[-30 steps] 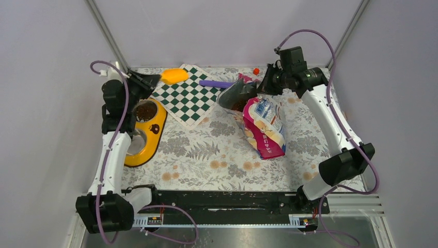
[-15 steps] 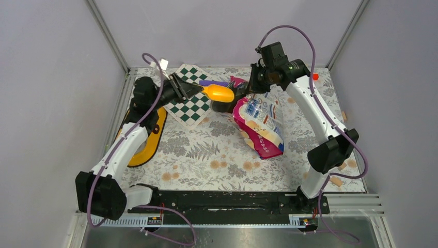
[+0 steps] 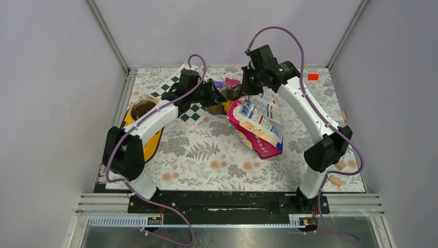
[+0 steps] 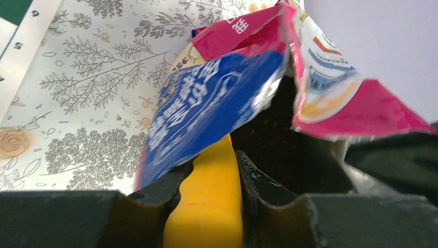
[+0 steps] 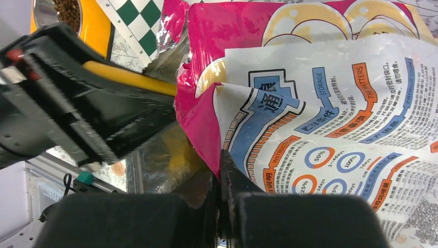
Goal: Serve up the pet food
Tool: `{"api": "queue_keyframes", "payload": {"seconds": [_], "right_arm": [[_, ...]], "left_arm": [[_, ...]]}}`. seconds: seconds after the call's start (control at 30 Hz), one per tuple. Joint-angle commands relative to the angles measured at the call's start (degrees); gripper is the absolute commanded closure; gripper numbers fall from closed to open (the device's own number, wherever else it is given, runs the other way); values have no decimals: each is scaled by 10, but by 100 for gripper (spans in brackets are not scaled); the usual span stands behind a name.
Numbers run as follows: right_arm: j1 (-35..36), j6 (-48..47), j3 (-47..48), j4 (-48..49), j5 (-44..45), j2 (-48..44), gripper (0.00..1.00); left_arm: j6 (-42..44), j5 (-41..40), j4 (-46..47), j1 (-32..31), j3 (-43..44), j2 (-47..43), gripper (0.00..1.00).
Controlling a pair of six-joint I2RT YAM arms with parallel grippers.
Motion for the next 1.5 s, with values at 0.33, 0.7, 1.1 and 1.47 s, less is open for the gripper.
{"api": "queue_keyframes", "payload": {"seconds": [0.33,0.7,1.1,1.47], "right_arm": [[17,0,-1,41,33,6,100],[-33,42,16,40,-44,-30,100],[-81,62,24,40,-85,-64,100],[-101,78,28,41,-106,-73,100]], "left_arm": [[-70,65,72,-23,46,45,100],[-170,154,218,46,-32,-31,100],[-175,197,248,94,-34,-69,100],[-234,237,320,117,-51,-73,100]]}}
